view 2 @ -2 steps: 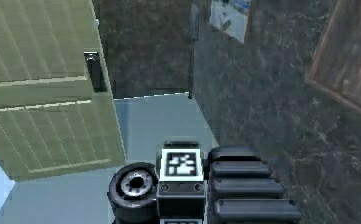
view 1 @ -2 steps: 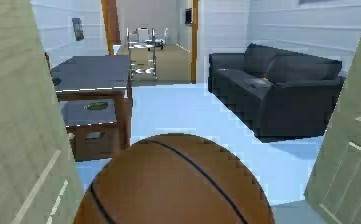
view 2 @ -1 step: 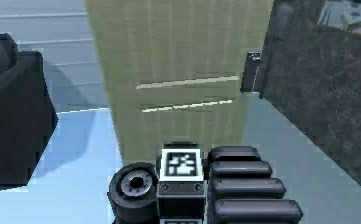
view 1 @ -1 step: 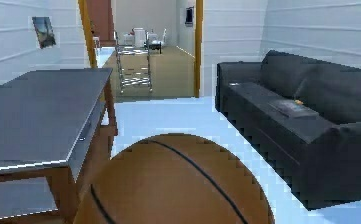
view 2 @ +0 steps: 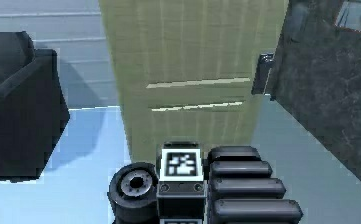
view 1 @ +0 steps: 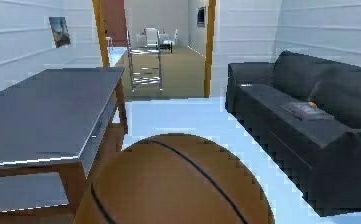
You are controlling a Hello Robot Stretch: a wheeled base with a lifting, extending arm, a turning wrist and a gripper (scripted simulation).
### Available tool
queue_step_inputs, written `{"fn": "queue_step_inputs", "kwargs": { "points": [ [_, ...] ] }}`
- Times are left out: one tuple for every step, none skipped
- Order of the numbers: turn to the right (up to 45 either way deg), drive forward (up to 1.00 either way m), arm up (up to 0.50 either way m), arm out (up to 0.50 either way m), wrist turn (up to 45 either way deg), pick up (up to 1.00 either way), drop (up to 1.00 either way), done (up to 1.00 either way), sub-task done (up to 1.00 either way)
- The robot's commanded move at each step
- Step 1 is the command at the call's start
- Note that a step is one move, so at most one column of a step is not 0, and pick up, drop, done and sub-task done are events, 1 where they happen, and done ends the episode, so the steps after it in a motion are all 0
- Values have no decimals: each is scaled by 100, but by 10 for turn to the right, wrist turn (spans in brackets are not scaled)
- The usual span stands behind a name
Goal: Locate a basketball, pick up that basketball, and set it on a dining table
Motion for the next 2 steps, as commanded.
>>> {"fn": "queue_step_inputs", "kwargs": {
  "points": [
    [0, 100, 0, 0, 0, 0, 0, 0, 0],
    [0, 70, 0, 0, 0, 0, 0, 0, 0]
  ]
}}
